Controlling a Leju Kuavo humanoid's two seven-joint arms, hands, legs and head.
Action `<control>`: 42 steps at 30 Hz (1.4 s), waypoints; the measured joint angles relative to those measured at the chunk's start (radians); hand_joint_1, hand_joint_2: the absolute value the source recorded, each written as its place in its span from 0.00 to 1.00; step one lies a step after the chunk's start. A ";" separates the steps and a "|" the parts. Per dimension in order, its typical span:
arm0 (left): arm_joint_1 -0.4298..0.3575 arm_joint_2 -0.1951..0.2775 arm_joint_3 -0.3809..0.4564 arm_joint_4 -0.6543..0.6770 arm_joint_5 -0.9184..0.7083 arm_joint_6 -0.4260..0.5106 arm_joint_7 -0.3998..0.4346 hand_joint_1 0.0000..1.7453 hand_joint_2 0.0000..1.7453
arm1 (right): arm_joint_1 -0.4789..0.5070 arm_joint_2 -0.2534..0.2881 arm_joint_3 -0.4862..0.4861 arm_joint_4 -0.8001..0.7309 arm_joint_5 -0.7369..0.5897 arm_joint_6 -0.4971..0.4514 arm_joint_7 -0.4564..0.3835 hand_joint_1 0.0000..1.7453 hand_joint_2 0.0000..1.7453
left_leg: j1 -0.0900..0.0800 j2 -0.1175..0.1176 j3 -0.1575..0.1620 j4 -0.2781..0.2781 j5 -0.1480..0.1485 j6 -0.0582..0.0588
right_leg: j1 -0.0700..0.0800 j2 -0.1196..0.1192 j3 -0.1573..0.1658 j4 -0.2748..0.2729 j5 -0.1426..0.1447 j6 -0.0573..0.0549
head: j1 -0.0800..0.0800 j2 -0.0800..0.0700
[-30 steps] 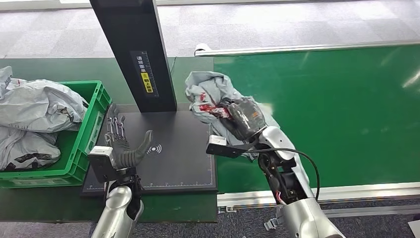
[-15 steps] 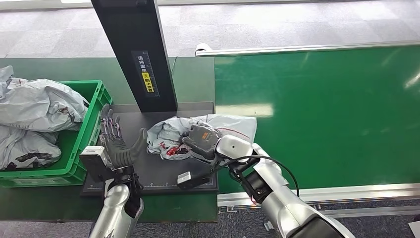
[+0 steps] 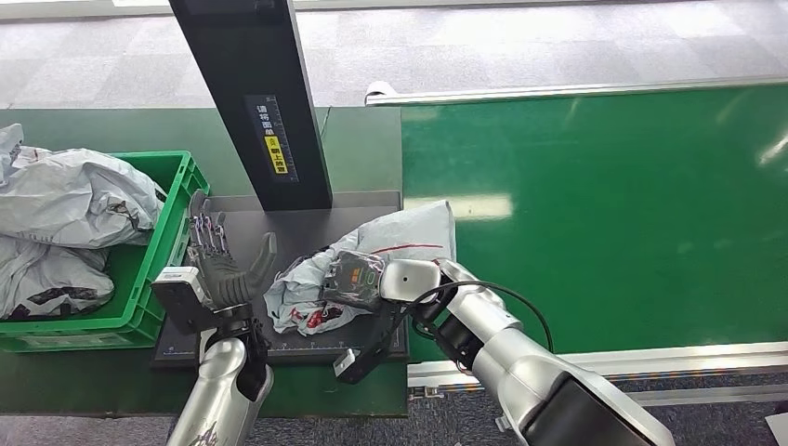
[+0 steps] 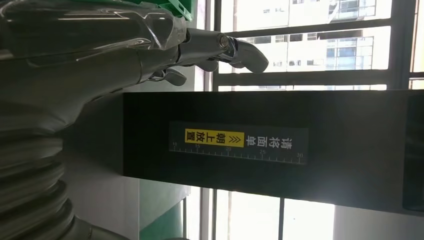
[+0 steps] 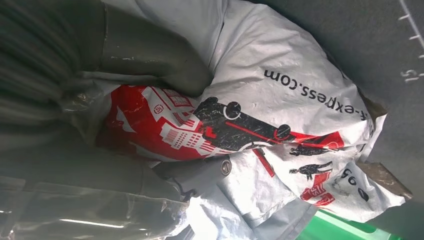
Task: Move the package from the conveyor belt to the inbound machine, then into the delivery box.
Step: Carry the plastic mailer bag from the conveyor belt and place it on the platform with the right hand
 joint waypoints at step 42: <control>0.015 -0.003 -0.022 -0.030 -0.042 -0.003 -0.005 0.00 1.00 | 0.160 -0.031 -0.264 -0.128 -0.537 -0.265 -0.018 0.00 1.00 | 0.000 0.000 0.000 0.000 0.000 0.000 | 0.000 0.000 0.000 0.000 0.000 0.000 | 0.000 0.000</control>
